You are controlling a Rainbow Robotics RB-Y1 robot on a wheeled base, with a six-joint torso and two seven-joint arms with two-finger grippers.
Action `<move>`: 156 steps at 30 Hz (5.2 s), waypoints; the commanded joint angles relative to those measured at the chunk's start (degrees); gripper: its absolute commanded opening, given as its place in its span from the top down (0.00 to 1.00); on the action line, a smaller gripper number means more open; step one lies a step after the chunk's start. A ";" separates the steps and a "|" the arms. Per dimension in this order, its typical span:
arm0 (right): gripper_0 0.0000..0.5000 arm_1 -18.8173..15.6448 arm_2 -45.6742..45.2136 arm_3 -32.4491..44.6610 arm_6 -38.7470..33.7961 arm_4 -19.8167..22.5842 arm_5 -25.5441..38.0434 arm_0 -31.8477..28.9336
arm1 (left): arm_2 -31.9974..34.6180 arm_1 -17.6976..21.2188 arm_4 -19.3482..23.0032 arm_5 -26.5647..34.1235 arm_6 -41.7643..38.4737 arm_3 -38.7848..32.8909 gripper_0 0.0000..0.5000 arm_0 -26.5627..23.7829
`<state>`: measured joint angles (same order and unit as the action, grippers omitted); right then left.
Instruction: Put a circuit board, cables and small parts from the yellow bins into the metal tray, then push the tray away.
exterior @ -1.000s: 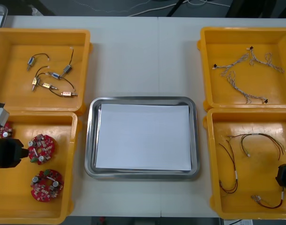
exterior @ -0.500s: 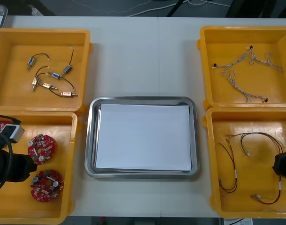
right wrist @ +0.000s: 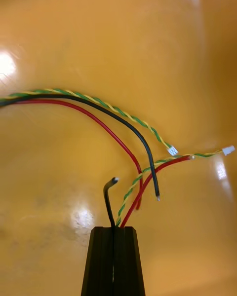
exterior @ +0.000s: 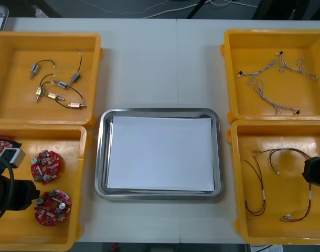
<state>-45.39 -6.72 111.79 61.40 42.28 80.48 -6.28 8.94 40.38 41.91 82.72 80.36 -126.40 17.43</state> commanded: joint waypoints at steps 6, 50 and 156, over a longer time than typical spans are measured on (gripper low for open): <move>0.45 -1.28 -0.14 1.59 1.53 1.49 0.82 1.80 | -2.35 -2.41 -1.74 -0.98 8.14 -0.33 0.00 1.91; 0.00 6.10 -7.87 11.87 17.53 -0.62 2.75 -12.88 | -3.58 -6.10 -7.01 -0.28 8.85 -2.18 0.00 3.05; 1.00 5.23 -13.85 23.91 24.65 -1.32 17.61 -2.60 | -8.68 -9.97 -18.09 3.41 2.78 -1.83 0.76 -0.99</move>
<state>-39.45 -18.00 132.19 82.66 40.14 96.97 -10.34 1.41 31.42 24.60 86.49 85.04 -127.81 17.56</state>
